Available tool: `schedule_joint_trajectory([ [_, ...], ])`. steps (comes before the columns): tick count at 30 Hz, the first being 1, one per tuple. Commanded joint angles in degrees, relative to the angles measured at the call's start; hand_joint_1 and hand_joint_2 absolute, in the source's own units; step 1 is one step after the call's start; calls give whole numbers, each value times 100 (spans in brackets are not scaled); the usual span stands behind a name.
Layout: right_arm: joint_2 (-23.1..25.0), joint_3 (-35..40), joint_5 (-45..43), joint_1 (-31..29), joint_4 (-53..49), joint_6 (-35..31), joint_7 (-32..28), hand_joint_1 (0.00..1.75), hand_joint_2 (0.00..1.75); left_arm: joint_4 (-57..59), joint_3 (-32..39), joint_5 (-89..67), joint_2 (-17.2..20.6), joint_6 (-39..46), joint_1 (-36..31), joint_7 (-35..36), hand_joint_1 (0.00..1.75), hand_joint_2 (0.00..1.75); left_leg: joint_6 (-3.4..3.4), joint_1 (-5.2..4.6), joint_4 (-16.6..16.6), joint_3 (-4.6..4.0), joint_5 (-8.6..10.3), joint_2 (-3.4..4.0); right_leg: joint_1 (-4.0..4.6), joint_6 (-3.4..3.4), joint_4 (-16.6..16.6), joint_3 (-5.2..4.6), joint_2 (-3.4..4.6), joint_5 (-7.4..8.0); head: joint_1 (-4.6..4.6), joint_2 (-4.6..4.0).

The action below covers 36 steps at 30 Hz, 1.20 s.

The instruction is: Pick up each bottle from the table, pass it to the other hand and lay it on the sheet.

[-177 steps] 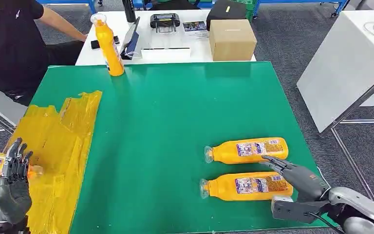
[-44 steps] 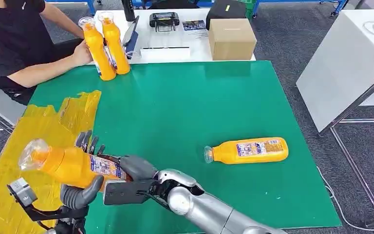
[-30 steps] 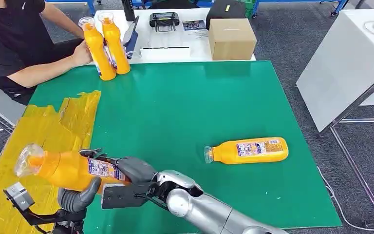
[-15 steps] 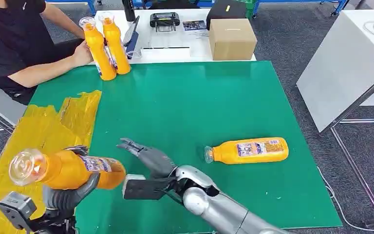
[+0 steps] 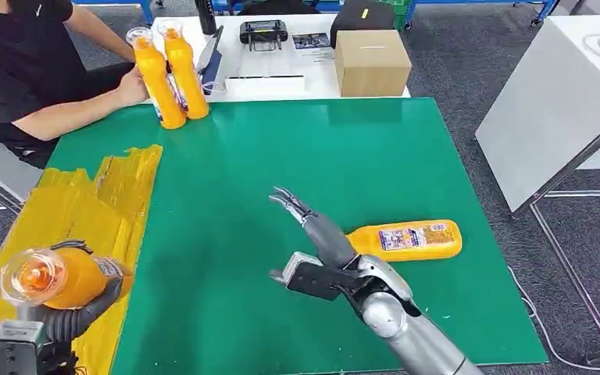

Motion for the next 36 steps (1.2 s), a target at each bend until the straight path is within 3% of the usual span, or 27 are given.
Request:
schedule_joint_trajectory([
  [1, -1007, -554, -105, 311, -676, 353, -241, 0, 175, 868, 493, -2210, 144, 1443, -170, -148, 175, 175, 2, -2, -9, 12, 1, -22, -3, 1, -12, 21, -21, -4, 0, 0],
  [4, -1168, -600, -247, 320, -744, 563, -260, 0, 175, 1538, 481, -2864, 113, 2078, -323, -82, 175, 175, 3, -8, -11, 14, 1, -17, -14, 1, -10, 20, -15, -4, -2, 0],
  [8, -1348, -407, -440, 56, -678, 710, -201, 0, 175, 2777, 165, -4263, 362, 3205, -556, 338, 175, 175, 2, -19, -19, 24, 5, -18, -25, -2, -14, 25, -11, 0, 0, 0],
  [11, -1483, -380, -524, 55, -765, 715, -190, 0, 175, 3245, -8, -4584, 512, 3428, -644, 551, 175, 175, 1, -17, -15, 19, 6, -21, -23, -3, -12, 22, -13, 1, 0, 0],
  [18, -1810, -509, -594, 185, -986, 732, -186, 0, 175, 3411, -207, -4616, 678, 3208, -632, 661, 175, 175, 0, -8, -5, 17, -5, -19, -14, -3, -10, 24, -11, -5, 0, 0],
  [36, -1808, -514, -644, 6, -847, 814, -133, 0, 175, 3606, -364, -4677, 868, 2874, -628, 690, 175, 175, -1, -9, -6, 28, -1, -4, -14, -3, -6, 31, 5, 2, -2, 0],
])
